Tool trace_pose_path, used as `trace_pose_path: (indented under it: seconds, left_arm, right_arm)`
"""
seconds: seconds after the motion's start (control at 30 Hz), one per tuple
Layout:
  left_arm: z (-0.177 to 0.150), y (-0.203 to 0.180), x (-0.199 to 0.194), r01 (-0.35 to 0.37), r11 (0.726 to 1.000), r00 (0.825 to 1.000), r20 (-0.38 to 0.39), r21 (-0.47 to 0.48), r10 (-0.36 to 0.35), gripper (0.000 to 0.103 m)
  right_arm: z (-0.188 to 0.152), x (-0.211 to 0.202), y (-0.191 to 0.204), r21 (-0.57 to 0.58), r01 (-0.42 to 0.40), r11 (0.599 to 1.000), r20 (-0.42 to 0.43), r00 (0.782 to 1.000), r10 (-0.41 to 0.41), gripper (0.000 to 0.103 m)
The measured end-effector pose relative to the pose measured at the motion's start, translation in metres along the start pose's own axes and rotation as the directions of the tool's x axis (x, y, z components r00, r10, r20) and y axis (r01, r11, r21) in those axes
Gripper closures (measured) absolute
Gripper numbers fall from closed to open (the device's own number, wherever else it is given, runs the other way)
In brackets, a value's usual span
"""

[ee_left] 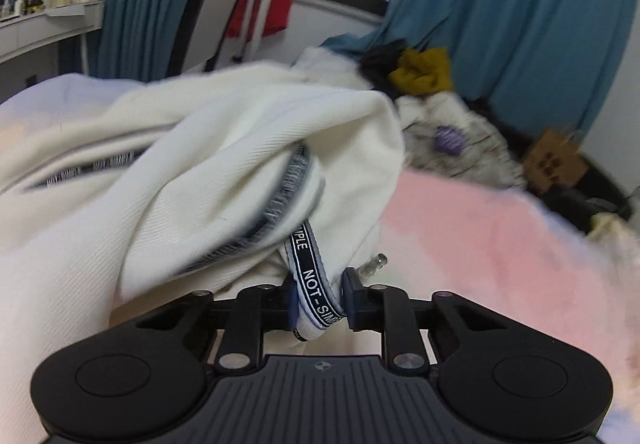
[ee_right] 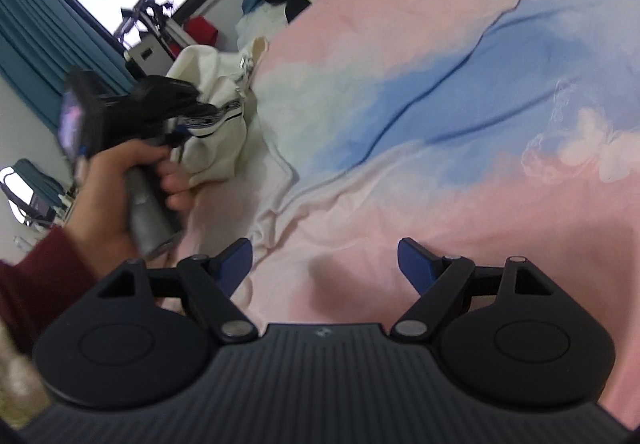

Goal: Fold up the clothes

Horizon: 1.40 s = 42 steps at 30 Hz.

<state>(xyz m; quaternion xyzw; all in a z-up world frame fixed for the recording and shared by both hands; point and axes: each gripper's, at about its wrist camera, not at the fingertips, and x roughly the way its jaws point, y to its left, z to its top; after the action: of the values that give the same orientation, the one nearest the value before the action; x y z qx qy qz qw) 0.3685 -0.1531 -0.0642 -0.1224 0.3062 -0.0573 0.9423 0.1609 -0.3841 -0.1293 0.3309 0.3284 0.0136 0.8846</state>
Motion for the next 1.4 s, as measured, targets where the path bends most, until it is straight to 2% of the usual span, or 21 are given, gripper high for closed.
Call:
trace_pose_path:
  seconds: [0.07,0.13,0.27,0.37,0.47,0.6,0.67,0.77,0.83,0.9,1.03,1.1,1.2,1.4]
  left_arm:
    - [0.011,-0.014,-0.032,0.068,0.997,0.997,0.038,0.045,-0.069,0.084]
    - [0.02,-0.035,-0.069,0.148,0.983,0.985,0.074,0.11,-0.156,0.085]
    - [0.03,-0.086,-0.126,0.295,0.931,0.942,0.095,0.213,-0.32,0.085]
    - [0.021,-0.12,-0.146,0.384,0.887,0.91,0.057,0.256,-0.41,0.085]
    - [-0.006,-0.141,-0.138,0.45,0.858,0.888,-0.029,0.249,-0.458,0.085]
    - [-0.057,-0.148,-0.103,0.466,0.856,0.884,-0.152,0.224,-0.442,0.084]
    - [-0.075,-0.145,-0.084,0.474,0.858,0.878,-0.187,0.201,-0.441,0.084]
    - [-0.091,-0.135,-0.067,0.485,0.85,0.872,-0.195,0.206,-0.45,0.081]
    - [-0.098,-0.127,-0.067,0.486,0.846,0.873,-0.172,0.219,-0.457,0.076]
    - [-0.106,-0.119,-0.072,0.494,0.837,0.869,-0.159,0.235,-0.468,0.061]
    - [-0.115,-0.107,-0.097,0.496,0.825,0.868,-0.148,0.272,-0.473,0.045]
    - [-0.117,-0.095,-0.12,0.47,0.828,0.881,-0.116,0.305,-0.458,0.028]
    - [-0.119,-0.073,-0.153,0.428,0.841,0.9,-0.074,0.331,-0.43,0.022]
    - [-0.113,-0.022,-0.205,0.344,0.89,0.938,-0.058,0.299,-0.343,0.022]
  right_arm:
    - [0.003,-0.008,-0.001,0.012,0.004,1.0,0.024,1.0,-0.004,0.021]
    - [0.006,-0.018,-0.004,0.038,0.002,0.999,0.042,0.999,-0.003,0.021]
    - [0.013,-0.047,-0.014,0.087,0.002,0.996,0.128,0.992,-0.013,0.021]
    - [0.018,-0.065,-0.027,0.152,-0.01,0.988,0.164,0.986,-0.015,0.021]
    - [0.02,-0.082,-0.039,0.199,-0.018,0.98,0.213,0.977,-0.025,0.021]
    - [0.022,-0.087,-0.056,0.269,-0.005,0.963,0.234,0.97,-0.06,0.019]
    - [0.022,-0.083,-0.062,0.286,-0.017,0.958,0.232,0.971,-0.052,0.019]
    - [0.021,-0.072,-0.065,0.285,-0.025,0.958,0.21,0.977,-0.037,0.019]
    - [0.021,-0.065,-0.068,0.299,-0.04,0.953,0.199,0.98,-0.022,0.019]
    - [0.02,-0.063,-0.068,0.315,-0.073,0.946,0.207,0.978,0.006,0.019]
    - [0.018,-0.066,-0.068,0.322,-0.135,0.937,0.254,0.966,0.052,0.019]
    - [0.017,-0.068,-0.071,0.346,-0.172,0.922,0.279,0.958,0.074,0.019]
    - [0.016,-0.071,-0.07,0.359,-0.224,0.906,0.301,0.947,0.115,0.019]
    - [0.015,-0.071,-0.058,0.337,-0.235,0.912,0.274,0.951,0.144,0.019]
